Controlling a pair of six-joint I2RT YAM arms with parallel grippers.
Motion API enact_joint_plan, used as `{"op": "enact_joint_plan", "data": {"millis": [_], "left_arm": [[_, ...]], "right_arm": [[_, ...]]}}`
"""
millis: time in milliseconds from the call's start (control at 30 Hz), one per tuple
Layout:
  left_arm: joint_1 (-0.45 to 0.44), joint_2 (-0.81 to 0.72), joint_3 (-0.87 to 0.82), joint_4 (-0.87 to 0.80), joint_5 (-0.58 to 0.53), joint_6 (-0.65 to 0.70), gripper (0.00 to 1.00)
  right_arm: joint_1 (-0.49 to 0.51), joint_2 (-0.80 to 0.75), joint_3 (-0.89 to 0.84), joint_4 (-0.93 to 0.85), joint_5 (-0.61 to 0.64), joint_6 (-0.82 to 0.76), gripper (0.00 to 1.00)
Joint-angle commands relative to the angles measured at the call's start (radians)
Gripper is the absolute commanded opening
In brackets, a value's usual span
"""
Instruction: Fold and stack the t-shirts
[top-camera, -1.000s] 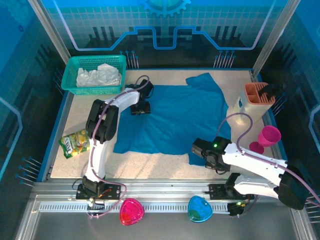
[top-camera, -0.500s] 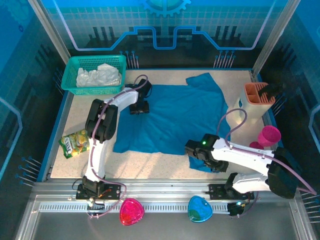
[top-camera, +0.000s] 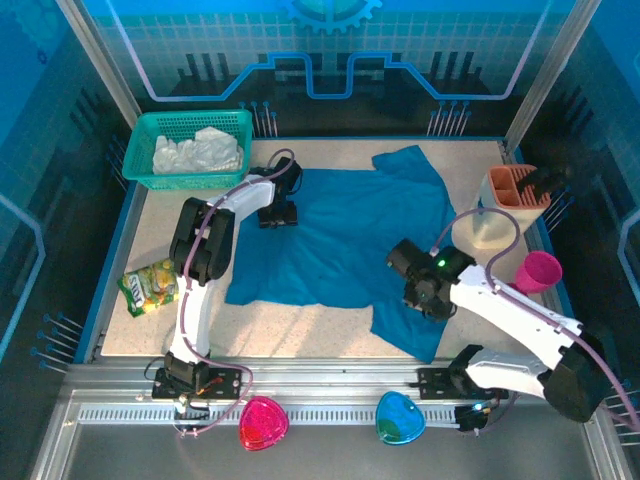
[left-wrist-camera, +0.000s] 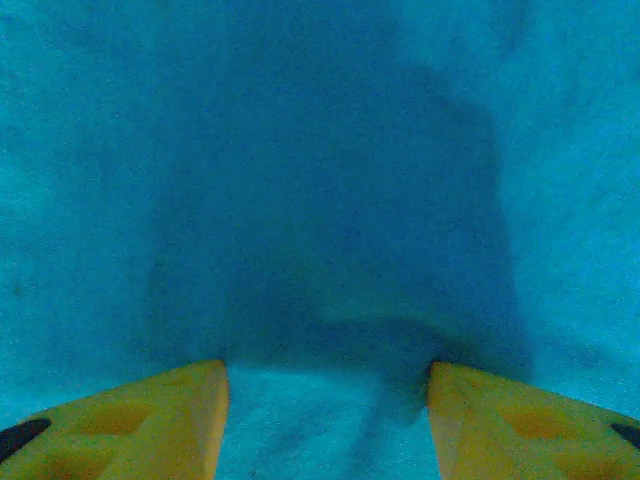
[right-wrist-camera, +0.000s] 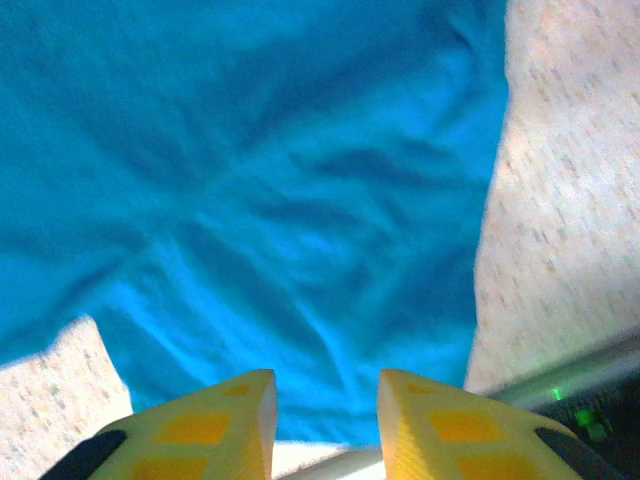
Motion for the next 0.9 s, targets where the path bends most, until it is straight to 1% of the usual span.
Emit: {"op": "enact_joint_plan", "data": {"millis": [0, 67, 133, 200, 267, 367, 500, 533, 700, 867], "left_arm": [[0.014, -0.044, -0.036, 0.002, 0.016, 0.007, 0.56], [0.014, -0.058, -0.032, 0.004, 0.023, 0.006, 0.56], [0.014, -0.063, -0.011, -0.017, 0.016, 0.004, 0.56], [0.014, -0.064, 0.008, -0.044, 0.001, 0.001, 0.56], [0.014, -0.074, 0.003, -0.054, -0.011, -0.007, 0.56], [0.014, -0.083, -0.022, -0.051, -0.012, -0.017, 0.56], [0.013, -0.086, -0.023, -0.057, -0.005, -0.028, 0.56], [0.012, -0.084, -0.016, -0.064, -0.006, -0.029, 0.56], [0.011, -0.087, 0.0, -0.075, -0.017, -0.025, 0.56], [0.011, -0.078, -0.009, -0.072, -0.031, -0.014, 0.56]], "right_arm": [[-0.176, 0.059, 0.013, 0.238, -0.155, -0.332, 0.36], [-0.268, 0.169, 0.102, 0.276, -0.162, -0.452, 0.36], [-0.323, 0.313, 0.202, 0.264, -0.169, -0.538, 0.37], [-0.346, 0.458, 0.288, 0.219, -0.178, -0.592, 0.37], [-0.343, 0.55, 0.304, 0.215, -0.174, -0.601, 0.34], [-0.344, 0.581, 0.227, 0.271, -0.189, -0.577, 0.28], [-0.347, 0.598, 0.119, 0.356, -0.208, -0.547, 0.27], [-0.343, 0.61, 0.132, 0.336, -0.173, -0.55, 0.26], [-0.384, 0.698, 0.224, 0.337, -0.134, -0.602, 0.25], [-0.452, 0.807, 0.378, 0.351, -0.153, -0.669, 0.21]]}}
